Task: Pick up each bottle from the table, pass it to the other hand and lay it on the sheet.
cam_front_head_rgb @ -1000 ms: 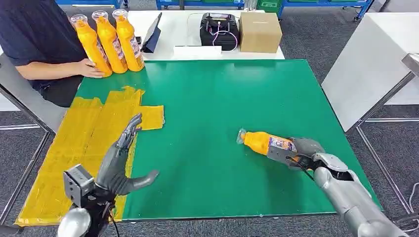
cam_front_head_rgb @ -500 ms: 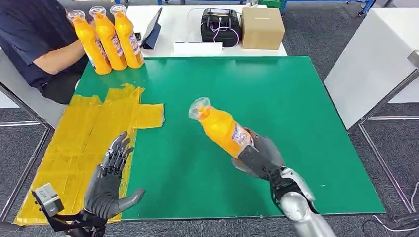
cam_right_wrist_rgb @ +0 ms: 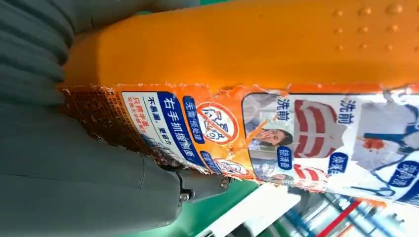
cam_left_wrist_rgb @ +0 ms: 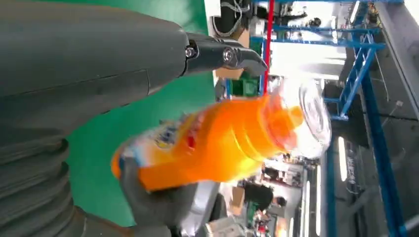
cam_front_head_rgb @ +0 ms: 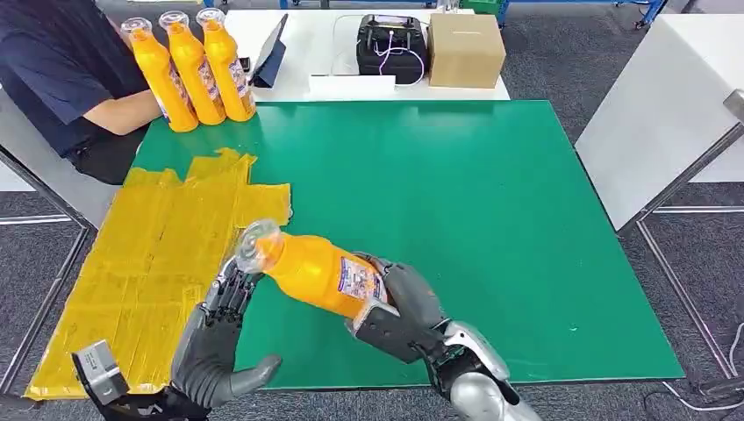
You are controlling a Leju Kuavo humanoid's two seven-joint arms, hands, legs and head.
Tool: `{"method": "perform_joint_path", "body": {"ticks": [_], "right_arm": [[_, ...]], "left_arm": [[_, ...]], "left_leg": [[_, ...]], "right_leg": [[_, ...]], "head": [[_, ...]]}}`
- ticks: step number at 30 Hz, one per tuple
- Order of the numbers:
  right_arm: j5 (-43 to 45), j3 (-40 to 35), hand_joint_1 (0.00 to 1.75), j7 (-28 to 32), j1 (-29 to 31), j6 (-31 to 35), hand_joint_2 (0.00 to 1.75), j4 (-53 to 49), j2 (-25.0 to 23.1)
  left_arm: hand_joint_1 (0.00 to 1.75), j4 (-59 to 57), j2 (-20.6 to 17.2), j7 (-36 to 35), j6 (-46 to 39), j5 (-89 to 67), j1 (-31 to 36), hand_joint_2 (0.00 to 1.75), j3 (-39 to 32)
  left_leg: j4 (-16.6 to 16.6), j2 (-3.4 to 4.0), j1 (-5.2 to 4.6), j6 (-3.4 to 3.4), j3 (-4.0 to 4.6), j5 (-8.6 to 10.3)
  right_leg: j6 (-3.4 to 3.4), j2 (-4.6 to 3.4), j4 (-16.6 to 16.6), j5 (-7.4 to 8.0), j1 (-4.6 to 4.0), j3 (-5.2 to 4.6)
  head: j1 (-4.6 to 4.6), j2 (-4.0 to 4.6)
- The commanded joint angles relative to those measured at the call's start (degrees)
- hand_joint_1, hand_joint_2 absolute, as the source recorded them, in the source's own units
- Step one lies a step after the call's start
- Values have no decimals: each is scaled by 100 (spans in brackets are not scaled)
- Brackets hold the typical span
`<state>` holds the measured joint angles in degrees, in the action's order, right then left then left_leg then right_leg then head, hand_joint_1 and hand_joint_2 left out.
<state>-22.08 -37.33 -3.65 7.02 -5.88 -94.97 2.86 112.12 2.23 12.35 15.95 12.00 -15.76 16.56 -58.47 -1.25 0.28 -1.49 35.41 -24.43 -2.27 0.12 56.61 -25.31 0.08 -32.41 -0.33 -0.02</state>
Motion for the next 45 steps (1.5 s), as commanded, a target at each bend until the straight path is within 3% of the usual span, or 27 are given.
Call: {"method": "perform_joint_path", "body": {"ticks": [1,3,22,23,37,45], "right_arm": [[-41,-908,175,125,302,-173,175,206,118],[-348,-1092,175,238,245,-61,175,95,165],[-171,-1583,175,355,353,-546,175,30,263],[-170,-1597,175,356,358,-556,175,31,252],[-144,-1563,175,331,320,-567,175,69,269],[-324,-1152,175,421,-93,-190,175,-143,298]], "left_arm": [[0,-85,-207,7,-111,170,-72,175,534],[0,-84,-219,84,-207,167,-111,175,534],[0,-79,-250,177,-339,-73,-1,175,617],[175,-70,-225,198,-353,-78,8,175,614],[175,-20,-238,293,-301,-220,57,175,644],[175,-88,-200,301,-325,-432,162,175,740]], "left_leg": [[4,15,-1,3,-12,-4],[8,27,1,7,-26,-9],[3,7,-2,3,-4,-2],[6,13,1,6,-16,-5],[5,9,-1,4,-11,-3],[8,-3,0,5,-17,-3]], "right_leg": [[1,-10,-4,-1,0,9],[3,-18,-10,-3,-2,22],[2,-2,-2,-1,1,1],[4,-4,-6,-4,-1,13],[2,-1,-5,-3,1,6],[2,13,-10,-6,-1,15]], "head": [[0,0],[2,0],[0,0],[2,0],[0,0],[2,0]]}}
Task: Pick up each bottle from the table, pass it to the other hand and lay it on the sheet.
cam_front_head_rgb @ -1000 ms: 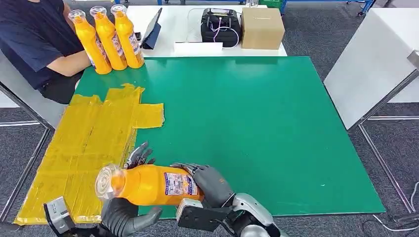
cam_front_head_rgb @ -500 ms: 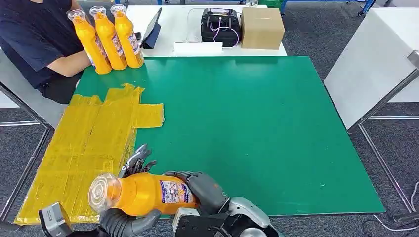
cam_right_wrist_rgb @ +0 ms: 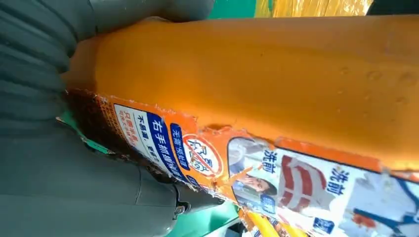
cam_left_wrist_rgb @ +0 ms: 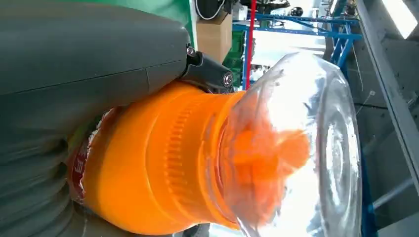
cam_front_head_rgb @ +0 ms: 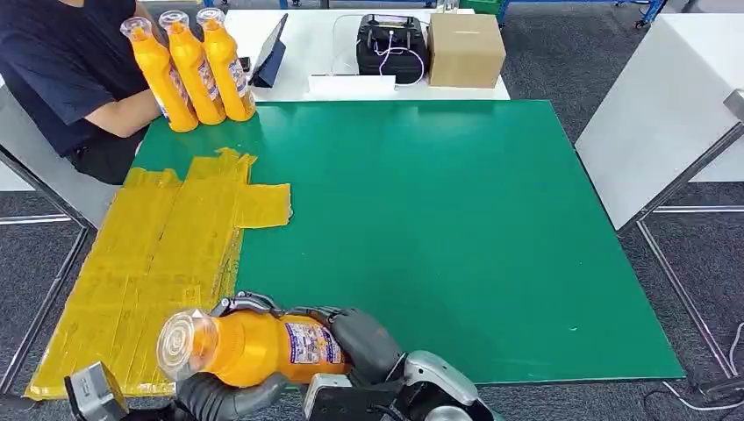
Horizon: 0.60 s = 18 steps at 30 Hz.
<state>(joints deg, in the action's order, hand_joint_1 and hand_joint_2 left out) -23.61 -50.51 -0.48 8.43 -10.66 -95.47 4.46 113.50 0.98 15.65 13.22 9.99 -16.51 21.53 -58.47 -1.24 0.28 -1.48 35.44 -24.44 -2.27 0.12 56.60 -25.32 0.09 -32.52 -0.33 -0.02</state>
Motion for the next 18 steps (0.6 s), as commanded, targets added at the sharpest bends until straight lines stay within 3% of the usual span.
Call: {"method": "perform_joint_path", "body": {"ticks": [1,2,5,6,8,11,13,15,18], "right_arm": [[-306,243,175,111,-285,426,175,-169,138],[-536,303,2,140,-334,574,175,-273,161],[-492,694,0,210,-709,636,175,-780,288],[-492,846,0,290,-883,682,0,-1043,347],[-504,1042,0,346,-1094,707,0,-1411,430],[-501,1061,0,348,-1106,686,0,-1439,434],[-483,1124,0,431,-1159,734,0,-1495,402],[-362,1224,0,491,-1223,807,0,-1795,528],[-145,1384,0,611,-1353,875,0,-2161,740]], "left_arm": [[175,-219,-67,-37,-79,-267,232,175,227],[175,-194,-45,-24,-154,-383,221,175,184],[175,-33,84,135,-904,-1732,203,175,-123],[175,-20,126,149,-1304,-2484,261,175,-361],[175,-127,212,74,-1697,-3449,431,175,-728],[175,-141,224,82,-1644,-3442,454,175,-784],[175,-265,283,-11,-2318,-4723,499,175,-913],[175,-678,152,-287,-2901,-6254,738,175,-1114],[175,-1600,-309,-817,-2837,-7581,1128,175,-1238]], "left_leg": [[5,-4,1,3,-10,-1],[4,-3,-1,2,-8,-1],[2,-5,0,2,-4,-1],[2,-10,1,3,-10,-4],[-1,-13,0,1,5,1],[1,-7,-2,2,4,1],[3,0,0,5,-14,-5],[7,-4,-2,4,-12,-1],[11,-12,-6,2,-7,5]], "right_leg": [[1,10,-6,-3,-1,14],[1,8,-5,-3,0,12],[0,12,-3,-4,0,9],[1,18,-5,-8,-1,19],[0,16,0,-4,0,1],[0,12,-1,-2,2,-1],[2,10,-6,-6,-2,19],[1,14,-7,-5,1,17],[0,18,-6,-2,6,8]], "head": [[2,0],[0,0],[0,0],[2,0],[0,0],[2,0],[2,0],[2,0],[0,0]]}}
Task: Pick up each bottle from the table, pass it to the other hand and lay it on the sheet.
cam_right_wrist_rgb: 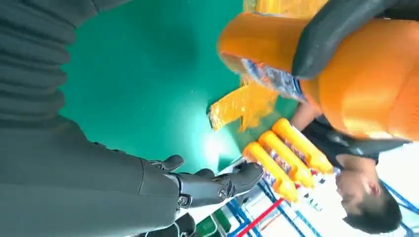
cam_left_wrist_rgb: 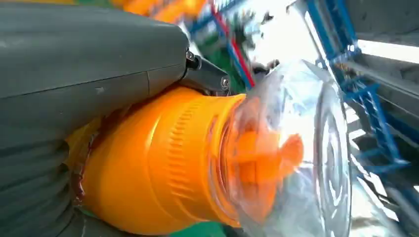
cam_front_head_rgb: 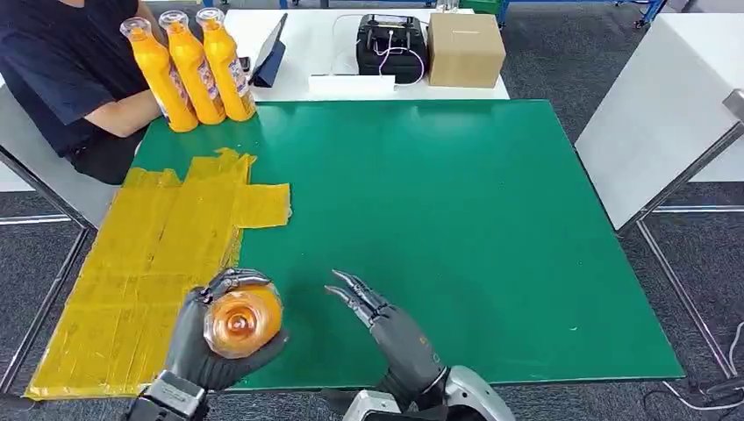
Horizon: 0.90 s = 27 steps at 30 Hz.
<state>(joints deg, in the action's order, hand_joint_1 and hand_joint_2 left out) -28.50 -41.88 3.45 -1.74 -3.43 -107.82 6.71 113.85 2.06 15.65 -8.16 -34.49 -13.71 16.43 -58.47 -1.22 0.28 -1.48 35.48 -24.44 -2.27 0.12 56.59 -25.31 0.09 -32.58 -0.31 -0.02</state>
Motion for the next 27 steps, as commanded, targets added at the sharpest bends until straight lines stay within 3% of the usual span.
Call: {"method": "perform_joint_path", "body": {"ticks": [1,4,6,9,10,14,17,18,22,24,25,26,27], "right_arm": [[357,516,0,251,-380,178,0,-1037,581],[200,460,0,732,-249,493,0,-1389,870],[305,435,0,538,-88,425,0,-1615,923],[314,418,0,508,-61,407,0,-1602,896],[316,371,0,513,-14,415,0,-1601,941],[465,212,0,572,257,387,0,-1531,935],[533,181,0,513,329,366,0,-1464,918],[547,201,0,492,320,375,0,-1443,922],[592,333,0,449,246,393,0,-1364,897],[635,384,0,444,213,376,0,-1312,864],[638,391,0,444,210,376,0,-1288,853],[641,408,0,445,202,376,0,-1263,836],[634,432,0,452,128,380,0,-1253,821]], "left_arm": [[175,-1948,-576,-908,-642,-3379,955,175,-718],[175,-2990,-883,-1208,-758,-4053,1442,175,-674],[175,-3139,-927,-1295,-562,-4068,1797,175,-667],[175,-2991,-921,-1331,-465,-4086,1751,175,-651],[175,-3069,-980,-1529,-84,-4219,1789,175,-594],[175,-4624,-1129,-1672,215,-4412,2379,175,-392],[175,-5093,-1168,-1567,103,-4400,2483,175,-320],[0,-5066,-1147,-1628,-15,-4448,2445,175,-327],[0,-4461,-1194,-1670,9,-4430,2263,175,-322],[0,-4112,-1261,-1644,159,-4379,2174,175,-316],[0,-4006,-1291,-1643,150,-4385,2146,175,-304],[0,-3809,-1422,-1833,-226,-4864,2106,175,-205],[0,-3499,-1238,-2021,-633,-5052,1908,175,-394]], "left_leg": [[14,-16,-6,3,-17,6],[21,-21,-7,4,-29,8],[19,-12,-8,5,-28,9],[5,-3,-2,5,-12,5],[5,-2,1,5,-13,4],[17,8,-4,6,-33,5],[15,3,-5,6,-26,7],[16,9,-4,8,-31,6],[7,9,-2,4,-15,2],[15,21,3,11,-46,-7],[3,9,0,4,-13,0],[4,15,1,6,-18,-2],[2,16,2,6,-17,-3]], "right_leg": [[1,22,-9,-3,5,21],[3,24,-15,-2,6,31],[4,19,-12,-1,7,29],[2,12,-3,0,1,13],[1,8,-6,0,-2,17],[2,1,-13,1,3,37],[2,2,-10,2,4,29],[4,-2,-10,3,3,32],[1,-5,-5,1,1,17],[5,-7,-18,-5,-5,51],[0,-10,-4,1,-1,18],[1,-13,-5,0,-2,24],[1,-15,-3,1,-3,23]], "head": [[-2,0],[0,0],[0,0],[-2,0],[0,0],[-2,0],[0,0],[0,0],[-2,0],[0,0],[-2,0],[0,0],[-2,0]]}}
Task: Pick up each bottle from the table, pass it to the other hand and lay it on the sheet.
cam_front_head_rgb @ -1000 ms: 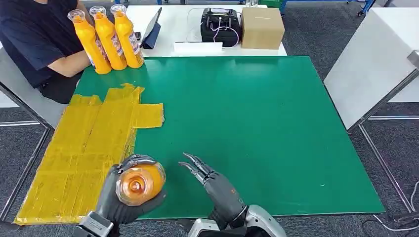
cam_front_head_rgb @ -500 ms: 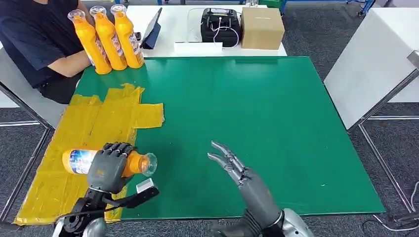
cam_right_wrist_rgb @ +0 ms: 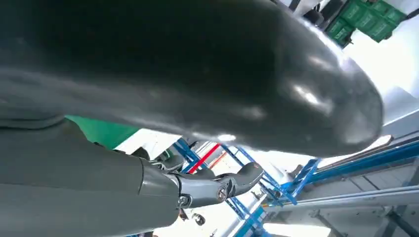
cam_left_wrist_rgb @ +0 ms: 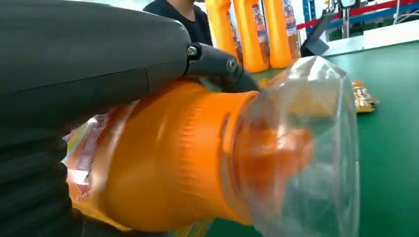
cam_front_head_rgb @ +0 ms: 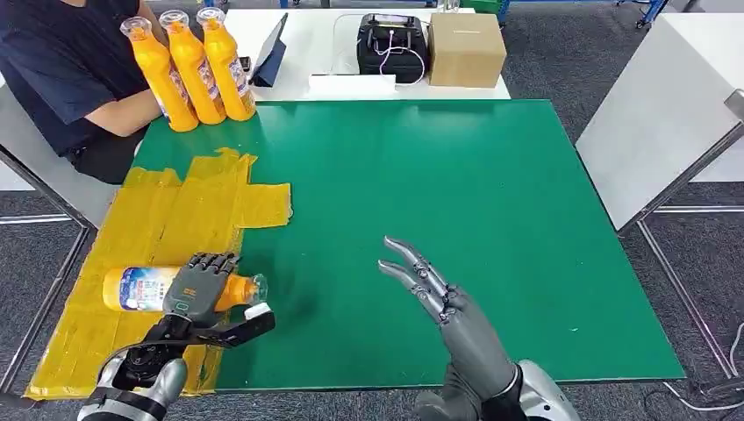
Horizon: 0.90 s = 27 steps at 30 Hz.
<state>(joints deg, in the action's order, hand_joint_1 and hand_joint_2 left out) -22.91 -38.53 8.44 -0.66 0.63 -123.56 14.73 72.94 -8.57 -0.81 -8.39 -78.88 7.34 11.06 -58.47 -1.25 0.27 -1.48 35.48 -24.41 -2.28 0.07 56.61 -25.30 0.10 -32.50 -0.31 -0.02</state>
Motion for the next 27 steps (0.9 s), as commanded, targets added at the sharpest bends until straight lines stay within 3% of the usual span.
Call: {"method": "perform_joint_path", "body": {"ticks": [1,2,4,6,7,10,11,12,15,17,19,22,23,25,26,27], "right_arm": [[5,108,0,-42,-43,-11,0,315,9],[-160,140,0,-25,-253,44,0,271,-51],[-281,79,0,18,-420,111,0,224,-40],[-468,83,0,57,-695,250,0,202,-103],[-290,149,0,-132,-883,152,0,280,-147],[-357,226,0,134,-1259,454,0,443,-136],[-530,206,0,152,-1315,570,0,428,-135],[-734,198,0,143,-1414,833,0,374,-159],[-522,257,0,257,-1769,1495,0,265,-371],[-542,203,0,265,-1813,1694,0,246,-387],[-525,122,0,315,-1838,1941,0,415,-471],[-401,-1,0,344,-1722,1918,0,671,-457],[-418,-19,0,356,-1698,1913,0,704,-457],[-478,-29,0,366,-1662,1937,0,756,-523],[-595,-122,0,174,-1546,1791,0,881,-591],[-616,-148,0,162,-1510,1802,0,939,-639]], "left_arm": [[0,852,-35,-442,-757,-597,-326,175,13],[0,1308,204,-319,-1332,-443,-545,175,-174],[0,1843,323,-313,-1238,-498,-760,175,-204],[0,2440,525,-1,-1875,73,-1014,175,-385],[0,2706,639,57,-1501,394,-1242,175,-469],[0,3564,948,756,-1569,2167,-1678,175,-629],[0,3735,980,844,-1410,2523,-1732,0,-663],[0,4124,1217,1284,-1131,3891,-1855,0,-742],[0,4855,1523,2047,-407,5919,-2534,0,-681],[0,5016,1553,2193,-413,6004,-2793,0,-512],[0,5191,1519,2652,72,6618,-3272,0,167],[0,5059,1271,2690,-11,6586,-3320,0,859],[0,5010,1265,2685,-71,6532,-3286,175,897],[0,4854,1223,2575,-273,6415,-3164,175,1023],[0,4576,1103,2345,-118,6660,-3008,175,1265],[0,4464,1111,2359,-155,6662,-2958,175,1328]], "left_leg": [[0,19,4,4,-9,-5],[1,25,5,5,-16,-7],[3,25,4,4,-23,-12],[-1,8,4,1,-6,-7],[0,6,2,2,-14,-12],[3,20,4,2,-23,-21],[4,32,4,3,-40,-33],[-1,13,2,3,2,-17],[-8,21,3,7,-3,-28],[-3,21,1,5,11,-23],[-1,28,0,6,5,-26],[6,34,1,10,-17,-33],[4,20,1,11,-2,-27],[5,7,0,11,4,-21],[11,16,1,15,-30,-31],[8,5,0,11,-8,-24]], "right_leg": [[2,-12,-4,1,-4,7],[3,-14,-7,0,-6,14],[1,-9,-11,-5,-5,23],[0,2,-6,-6,-4,5],[0,5,-7,-11,-2,15],[-1,-12,-16,-12,-4,26],[0,-19,-19,-19,-5,43],[0,-5,-6,-7,-1,0],[2,-9,-4,-15,-3,0],[2,-13,-6,-9,0,-17],[1,-19,-8,-10,0,-11],[2,-21,-18,-14,-1,8],[5,-9,-14,-12,-2,-4],[5,-1,-12,-11,1,-33],[7,-2,-22,-18,-2,3],[6,-1,-15,-24,0,-49]], "head": [[0,0],[0,0],[-2,0],[0,0],[0,0],[0,0],[0,0],[-2,0],[-2,0],[-2,0],[-2,0],[-2,0],[-2,0],[-2,0],[0,0],[0,0]]}}
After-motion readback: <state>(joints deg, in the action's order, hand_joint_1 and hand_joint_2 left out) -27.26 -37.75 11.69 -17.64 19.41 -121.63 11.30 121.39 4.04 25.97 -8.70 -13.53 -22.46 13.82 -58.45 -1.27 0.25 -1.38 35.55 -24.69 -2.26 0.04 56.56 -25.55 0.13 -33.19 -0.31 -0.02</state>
